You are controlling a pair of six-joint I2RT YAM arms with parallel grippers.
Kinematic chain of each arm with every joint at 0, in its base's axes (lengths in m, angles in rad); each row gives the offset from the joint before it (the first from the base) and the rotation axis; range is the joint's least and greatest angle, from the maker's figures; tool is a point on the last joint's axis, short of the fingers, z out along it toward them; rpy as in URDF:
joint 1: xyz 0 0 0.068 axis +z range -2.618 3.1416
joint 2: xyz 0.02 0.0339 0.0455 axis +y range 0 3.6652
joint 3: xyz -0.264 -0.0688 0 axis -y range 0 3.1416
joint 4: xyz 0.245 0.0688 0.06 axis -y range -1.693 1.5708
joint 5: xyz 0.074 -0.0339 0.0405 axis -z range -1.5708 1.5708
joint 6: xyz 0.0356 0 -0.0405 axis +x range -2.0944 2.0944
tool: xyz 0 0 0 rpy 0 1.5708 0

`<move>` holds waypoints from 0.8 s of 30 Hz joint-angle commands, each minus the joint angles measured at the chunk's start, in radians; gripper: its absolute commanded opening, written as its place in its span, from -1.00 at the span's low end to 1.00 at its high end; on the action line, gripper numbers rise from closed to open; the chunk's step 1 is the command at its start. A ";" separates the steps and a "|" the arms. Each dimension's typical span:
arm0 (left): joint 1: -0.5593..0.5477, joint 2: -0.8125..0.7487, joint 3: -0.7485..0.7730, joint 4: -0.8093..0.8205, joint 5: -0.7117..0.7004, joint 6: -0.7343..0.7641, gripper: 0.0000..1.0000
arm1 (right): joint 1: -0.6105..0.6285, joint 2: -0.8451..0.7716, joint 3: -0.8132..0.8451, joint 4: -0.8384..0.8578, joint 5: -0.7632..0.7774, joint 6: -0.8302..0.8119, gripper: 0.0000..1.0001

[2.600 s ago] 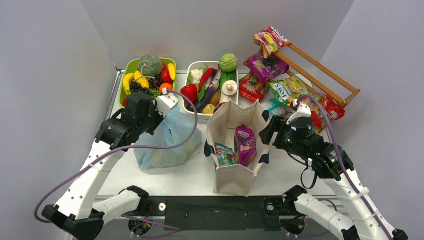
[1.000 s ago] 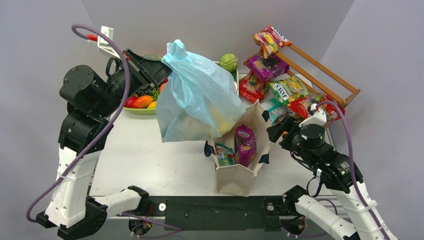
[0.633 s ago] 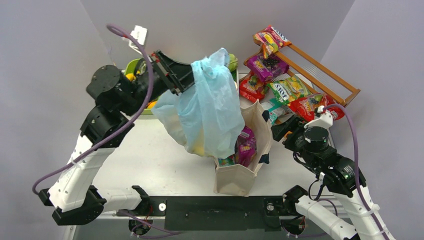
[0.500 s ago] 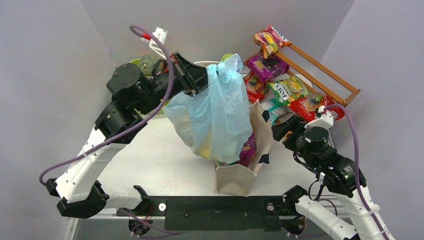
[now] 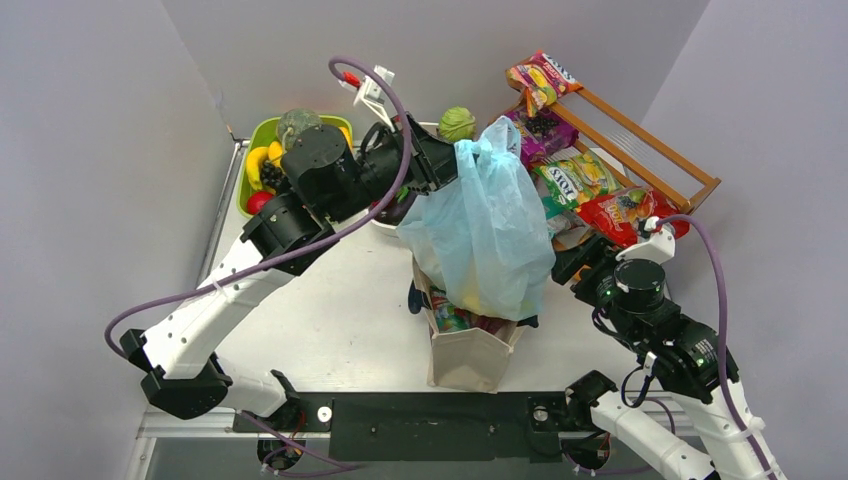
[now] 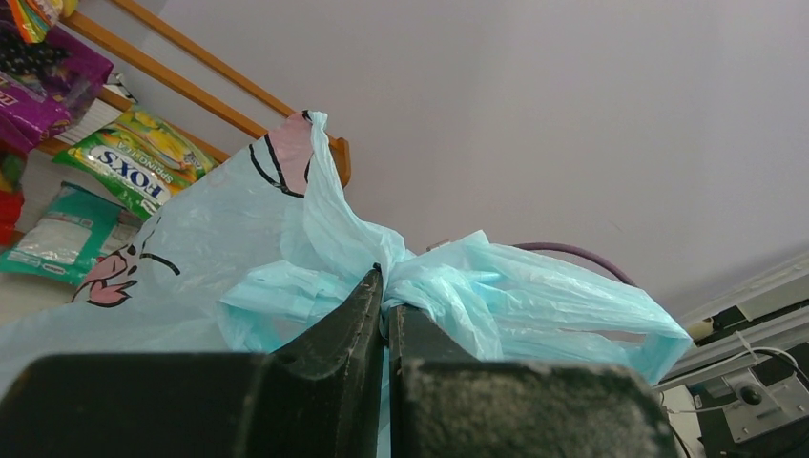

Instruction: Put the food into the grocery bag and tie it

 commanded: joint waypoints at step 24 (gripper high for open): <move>-0.124 -0.155 -0.577 0.156 -0.162 -0.031 -1.00 | 0.008 0.012 0.030 0.077 -0.133 -0.080 0.35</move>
